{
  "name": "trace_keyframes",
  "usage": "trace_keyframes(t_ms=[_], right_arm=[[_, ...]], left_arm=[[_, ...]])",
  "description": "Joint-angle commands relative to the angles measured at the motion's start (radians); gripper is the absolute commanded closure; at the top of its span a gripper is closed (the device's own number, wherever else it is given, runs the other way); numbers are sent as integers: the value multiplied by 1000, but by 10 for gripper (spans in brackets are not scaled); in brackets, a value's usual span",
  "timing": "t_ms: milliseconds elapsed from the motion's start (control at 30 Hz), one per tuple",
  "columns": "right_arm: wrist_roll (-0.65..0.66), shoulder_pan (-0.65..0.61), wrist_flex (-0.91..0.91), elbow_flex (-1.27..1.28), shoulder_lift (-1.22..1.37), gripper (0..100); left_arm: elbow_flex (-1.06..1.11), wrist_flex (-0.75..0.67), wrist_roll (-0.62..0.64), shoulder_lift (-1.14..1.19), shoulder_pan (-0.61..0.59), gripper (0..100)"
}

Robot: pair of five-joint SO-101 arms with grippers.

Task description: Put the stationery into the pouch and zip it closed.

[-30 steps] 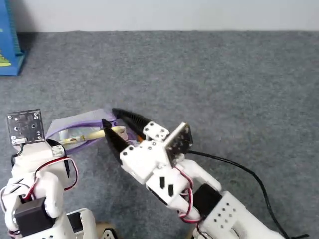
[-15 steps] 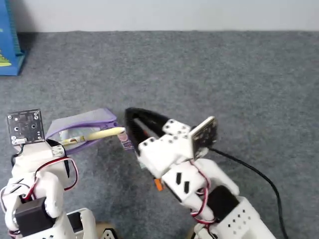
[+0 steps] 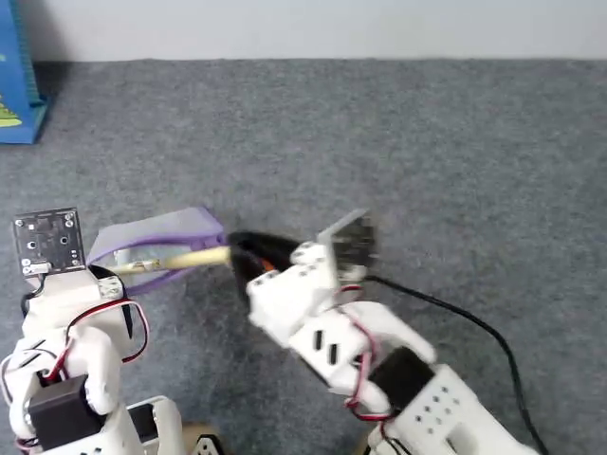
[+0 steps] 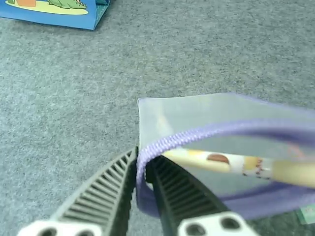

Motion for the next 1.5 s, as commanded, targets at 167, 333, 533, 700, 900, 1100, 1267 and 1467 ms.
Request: trace_keyframes(t_ms=[167, 333, 533, 700, 900, 1100, 1267, 1467], right_arm=[[23, 28, 51, -127, 10, 977], [23, 116, 171, -152, -151, 977], [21, 145, 291, -144, -220, 977], [18, 142, 280, -138, -160, 977], [-17, 148, 390, -160, 5, 972], [-15, 150, 469, -232, 272, 972], [-14, 150, 498, -341, 526, 970], [35, 143, 591, -511, 839, 798]], left_arm=[[-10, -2, 5, -9, -9, 988], [-10, -2, 5, -9, -9, 988], [-10, -3, 5, -9, -8, 988], [-12, -5, 8, -12, -11, 988], [-27, -18, 6, -9, -143, 988], [-30, -18, -8, -6, -230, 987], [-27, -14, -25, -6, -249, 987], [-21, -14, -28, -8, -247, 987]])
